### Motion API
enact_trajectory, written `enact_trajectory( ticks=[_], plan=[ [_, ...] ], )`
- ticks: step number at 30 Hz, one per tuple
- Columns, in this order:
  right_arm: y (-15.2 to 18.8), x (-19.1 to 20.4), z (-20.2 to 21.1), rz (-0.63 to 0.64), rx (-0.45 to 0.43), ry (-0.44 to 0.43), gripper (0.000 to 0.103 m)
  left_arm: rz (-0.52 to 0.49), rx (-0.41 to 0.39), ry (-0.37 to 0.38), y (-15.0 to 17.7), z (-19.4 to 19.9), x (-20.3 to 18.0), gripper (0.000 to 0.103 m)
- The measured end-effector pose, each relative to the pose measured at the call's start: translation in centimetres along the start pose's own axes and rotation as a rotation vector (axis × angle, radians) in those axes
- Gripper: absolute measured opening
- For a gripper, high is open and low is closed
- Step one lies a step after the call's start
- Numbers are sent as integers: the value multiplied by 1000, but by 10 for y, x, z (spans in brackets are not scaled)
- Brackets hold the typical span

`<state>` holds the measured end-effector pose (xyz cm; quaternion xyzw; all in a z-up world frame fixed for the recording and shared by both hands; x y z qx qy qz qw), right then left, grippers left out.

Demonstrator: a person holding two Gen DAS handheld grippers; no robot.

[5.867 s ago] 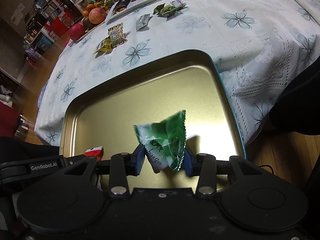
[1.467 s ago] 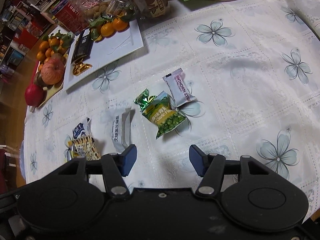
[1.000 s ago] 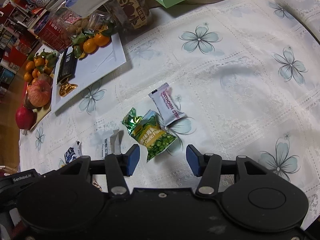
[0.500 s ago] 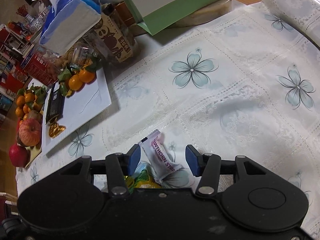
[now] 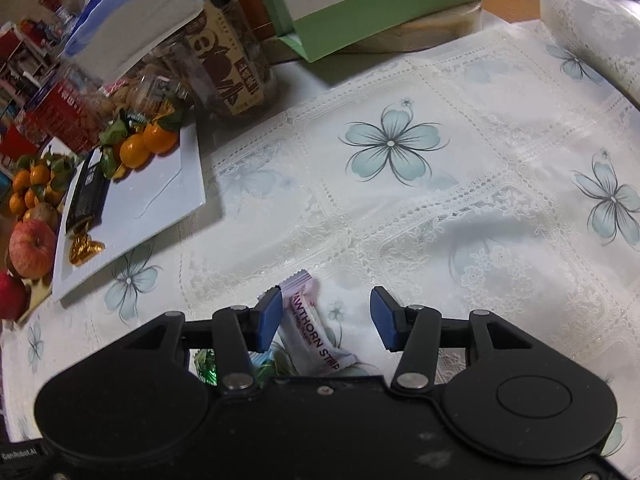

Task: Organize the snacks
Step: 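Grasp the silver-and-yellow candy with the left tool while the right tool grasps the green pea bag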

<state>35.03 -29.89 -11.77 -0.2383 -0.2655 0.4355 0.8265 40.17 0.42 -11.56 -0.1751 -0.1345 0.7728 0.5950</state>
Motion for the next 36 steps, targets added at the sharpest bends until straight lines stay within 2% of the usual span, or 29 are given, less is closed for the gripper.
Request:
enact_trajectory(
  ticks=[3,5,11,14,21,23,26,31,36],
  plan=[
    [9,17,3,97,35,-48,45,-13,12,-1,5,1,-1,50],
    [16,26,7,143,69,-72,44,-23,29,-1,9,3,-2,50],
    [47,46,30,245,209,-179,36,-86,79,30,30,10,-9,49],
    [64,47,43,288,271,-183,37,-110,126,50,44,11,-10,49],
    [94,45,75,310,403,-236,38,-156,179,89,69,21,-12,49],
    [94,45,80,307,407,-248,38,-167,199,107,78,24,-12,49],
    [81,42,88,267,363,-259,38,-172,223,130,88,27,-10,49],
    [51,21,96,204,302,-235,48,-163,234,169,98,34,1,49],
    [51,-5,91,113,366,-201,53,-182,207,177,103,41,20,48]
  ],
)
Point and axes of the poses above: each gripper's, at about its wrist camera, not at the fingertips, and z roughly against the way its jaws point, x to its left, y to its underside, the point moved 6 cm from there along -z, roughly the way its jaws point, and after that the axes turned 14 degrees about -x, right-handed, at the moved point
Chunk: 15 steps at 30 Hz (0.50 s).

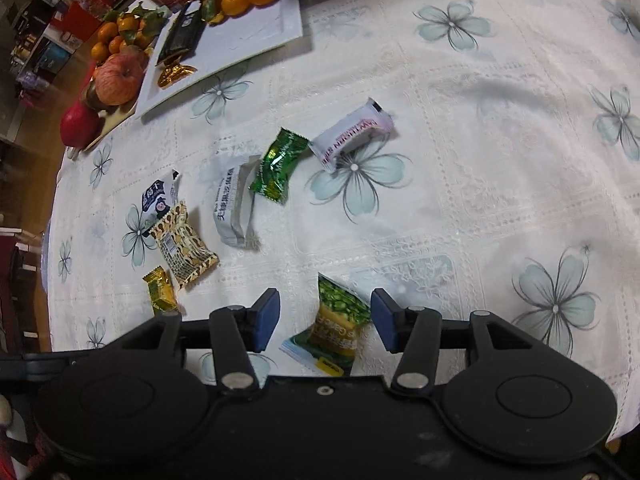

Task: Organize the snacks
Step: 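Grasp the silver-and-yellow candy with the left tool while the right tool grasps the green pea bag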

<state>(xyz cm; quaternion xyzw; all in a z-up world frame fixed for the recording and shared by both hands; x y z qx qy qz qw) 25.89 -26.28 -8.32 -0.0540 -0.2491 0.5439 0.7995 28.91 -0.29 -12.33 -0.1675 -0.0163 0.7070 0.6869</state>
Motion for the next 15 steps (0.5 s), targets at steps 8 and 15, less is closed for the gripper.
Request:
enact_trajectory(
  ticks=[8,15],
  plan=[
    [26,-3,-21,-65,84,24,54,-128,-70,16,14,22,-13,47],
    [26,22,-21,61,20,53,54,-153,-74,13,16,24,-13,47]
  ],
)
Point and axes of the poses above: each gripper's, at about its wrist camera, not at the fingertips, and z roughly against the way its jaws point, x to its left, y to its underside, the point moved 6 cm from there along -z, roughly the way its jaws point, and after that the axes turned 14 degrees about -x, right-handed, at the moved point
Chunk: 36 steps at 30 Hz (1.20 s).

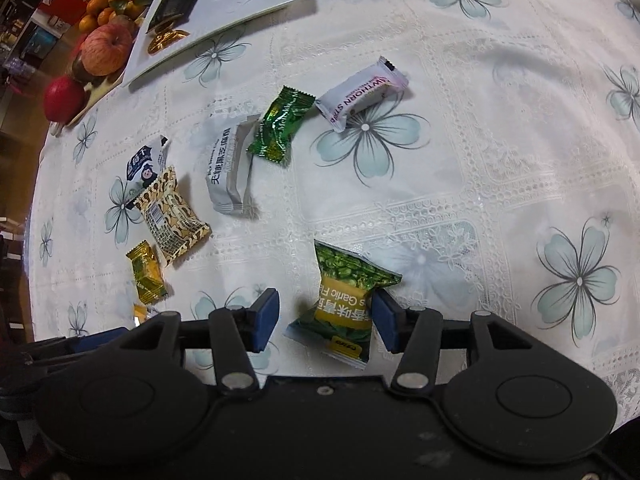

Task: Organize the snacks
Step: 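Grasp the silver-and-yellow candy with the left tool while the right tool grasps the green pea bag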

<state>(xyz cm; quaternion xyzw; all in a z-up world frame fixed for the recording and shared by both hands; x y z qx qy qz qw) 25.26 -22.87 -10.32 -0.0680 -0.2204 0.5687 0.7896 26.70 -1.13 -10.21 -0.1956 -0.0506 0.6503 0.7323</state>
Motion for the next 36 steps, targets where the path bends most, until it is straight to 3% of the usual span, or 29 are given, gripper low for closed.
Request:
enact_trajectory(
  ticks=[5,20,23,25,33,36],
  plan=[
    [5,7,-5,58,6,17,54,-20,11,-4,8,-4,-1,47],
    [8,4,-11,43,25,40,54,-57,-6,-59,14,-8,-4,52],
    [9,7,-12,70,16,52,50,-68,-2,-68,15,-10,-6,52],
    [9,9,-12,106,5,65,35,-75,5,-73,16,-13,-7,52],
    [7,10,-10,105,-2,45,33,-72,11,-86,16,-16,-11,52],
    [6,9,-9,92,-6,40,33,-38,11,-71,14,-16,-8,47]
  ],
)
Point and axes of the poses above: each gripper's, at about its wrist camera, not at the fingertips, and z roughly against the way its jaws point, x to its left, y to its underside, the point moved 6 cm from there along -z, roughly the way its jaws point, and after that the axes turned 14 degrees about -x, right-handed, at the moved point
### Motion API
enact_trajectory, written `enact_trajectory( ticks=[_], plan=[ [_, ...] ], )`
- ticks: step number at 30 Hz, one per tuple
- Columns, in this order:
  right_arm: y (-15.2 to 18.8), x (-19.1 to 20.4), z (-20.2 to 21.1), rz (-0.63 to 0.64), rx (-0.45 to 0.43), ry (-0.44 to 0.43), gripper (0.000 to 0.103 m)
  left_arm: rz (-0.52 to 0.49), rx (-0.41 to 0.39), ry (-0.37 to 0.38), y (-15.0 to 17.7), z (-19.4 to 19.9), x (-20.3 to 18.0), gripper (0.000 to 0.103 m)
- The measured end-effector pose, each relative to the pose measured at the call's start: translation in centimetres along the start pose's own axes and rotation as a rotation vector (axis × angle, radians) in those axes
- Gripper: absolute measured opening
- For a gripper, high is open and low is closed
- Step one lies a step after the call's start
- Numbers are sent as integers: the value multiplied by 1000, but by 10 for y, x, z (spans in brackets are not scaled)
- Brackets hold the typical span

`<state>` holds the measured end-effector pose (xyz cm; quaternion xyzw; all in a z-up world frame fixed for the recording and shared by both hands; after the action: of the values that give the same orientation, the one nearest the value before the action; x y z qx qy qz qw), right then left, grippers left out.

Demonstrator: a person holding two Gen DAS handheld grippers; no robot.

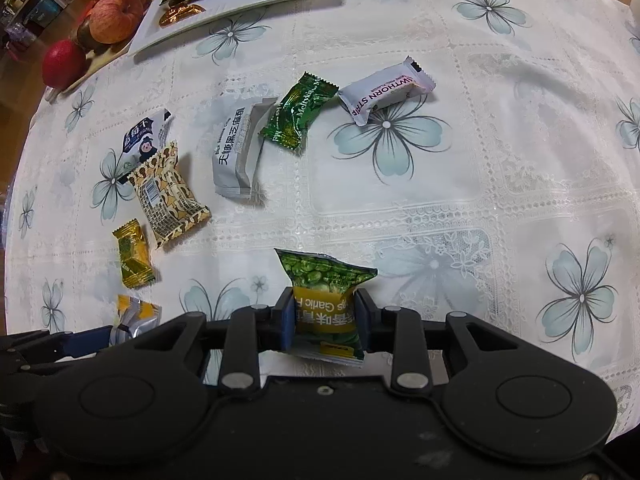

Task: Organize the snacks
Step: 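Carry the silver-and-yellow candy and green pea bag over the gold tray with both tools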

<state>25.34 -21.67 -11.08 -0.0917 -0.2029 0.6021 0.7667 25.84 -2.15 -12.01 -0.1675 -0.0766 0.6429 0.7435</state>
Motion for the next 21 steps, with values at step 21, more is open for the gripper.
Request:
enact_trajectory(
  ticks=[21],
  plan=[
    [0,-13,43,-114,-126,-41,32,159,-123,93,7,65,8,44]
  ],
)
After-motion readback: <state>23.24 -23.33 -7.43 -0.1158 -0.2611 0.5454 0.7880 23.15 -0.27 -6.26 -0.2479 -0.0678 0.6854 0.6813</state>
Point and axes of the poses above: each gripper's, at about its wrist camera, not at the fingertips, and z roughly against the way its jaws point, x to its left, y to its underside, the point moved 6 cm from there along -z, roughly the way its jaws point, and after that the axes turned 14 degrees about -x, right-handed, at the moved point
